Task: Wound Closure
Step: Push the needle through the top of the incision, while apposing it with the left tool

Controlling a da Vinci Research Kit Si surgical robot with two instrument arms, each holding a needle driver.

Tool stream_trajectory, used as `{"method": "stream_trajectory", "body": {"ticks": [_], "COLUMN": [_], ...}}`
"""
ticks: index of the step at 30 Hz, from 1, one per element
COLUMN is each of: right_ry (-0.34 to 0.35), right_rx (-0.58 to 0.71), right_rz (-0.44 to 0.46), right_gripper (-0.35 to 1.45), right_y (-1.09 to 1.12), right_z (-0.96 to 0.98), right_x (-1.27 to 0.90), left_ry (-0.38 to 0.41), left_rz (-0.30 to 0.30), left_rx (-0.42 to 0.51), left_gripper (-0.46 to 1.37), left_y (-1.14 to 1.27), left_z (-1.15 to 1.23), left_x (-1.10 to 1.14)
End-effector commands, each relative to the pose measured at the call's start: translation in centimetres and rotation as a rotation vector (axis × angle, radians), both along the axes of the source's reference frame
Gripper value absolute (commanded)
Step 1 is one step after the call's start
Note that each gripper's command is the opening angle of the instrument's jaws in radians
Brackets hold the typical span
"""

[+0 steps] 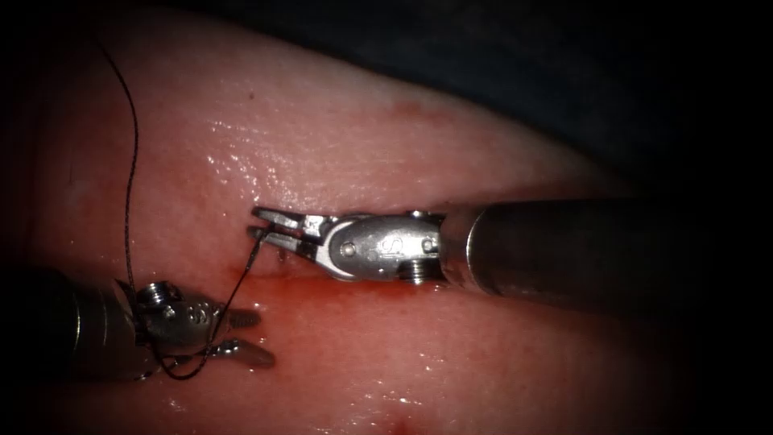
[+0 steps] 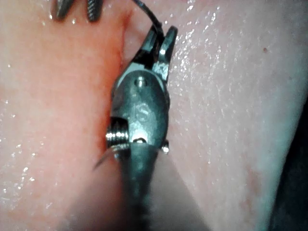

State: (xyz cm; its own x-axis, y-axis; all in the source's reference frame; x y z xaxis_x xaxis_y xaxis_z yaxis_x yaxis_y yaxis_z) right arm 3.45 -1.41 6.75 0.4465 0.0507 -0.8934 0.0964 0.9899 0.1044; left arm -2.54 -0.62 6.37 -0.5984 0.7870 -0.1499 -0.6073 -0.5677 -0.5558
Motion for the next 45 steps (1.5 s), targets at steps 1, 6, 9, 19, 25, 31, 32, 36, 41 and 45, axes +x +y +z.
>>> {"method": "stream_trajectory", "body": {"ticks": [1, 6, 9, 19, 25, 31, 32, 36, 41, 45], "right_ry": [-0.009, -0.067, -0.081, -0.160, -0.239, -0.345, -0.344, -0.349, -0.369, -0.373], "right_rx": [0.006, 0.054, 0.066, 0.123, 0.137, 0.162, 0.162, 0.167, 0.192, 0.174], "right_rz": [-0.010, -0.023, -0.039, -0.168, -0.231, -0.314, -0.321, -0.334, -0.291, -0.217], "right_gripper": [-0.35, -0.35, -0.35, -0.35, -0.35, -0.35, -0.35, -0.35, -0.35, -0.35], "right_y": [-0.01, -0.10, -0.14, -0.28, -0.31, -0.29, -0.28, -0.28, -0.24, -0.17], "right_z": [0.01, 0.06, 0.07, 0.10, 0.09, 0.09, 0.09, 0.11, 0.14, 0.14], "right_x": [0.00, -0.03, -0.04, -0.12, -0.30, -0.41, -0.41, -0.35, -0.28, -0.22], "left_ry": [0.002, 0.002, 0.003, 0.004, 0.003, 0.003, 0.003, 0.004, 0.004, 0.004], "left_rz": [-0.001, -0.002, -0.003, -0.005, -0.004, -0.004, -0.004, -0.004, -0.004, -0.005], "left_rx": [-0.003, -0.005, -0.007, -0.011, -0.011, -0.011, -0.011, -0.010, -0.010, -0.010], "left_gripper": [0.30, 0.29, 0.29, 0.29, 0.29, 0.28, 0.28, 0.28, 0.28, 0.28], "left_y": [0.00, 0.01, 0.01, 0.02, 0.02, 0.02, 0.02, 0.02, 0.02, 0.02], "left_z": [0.00, -0.01, -0.01, -0.01, -0.01, -0.02, -0.02, -0.02, -0.02, -0.02], "left_x": [0.00, 0.00, 0.00, 0.02, 0.02, 0.02, 0.02, 0.02, 0.02, 0.01]}}
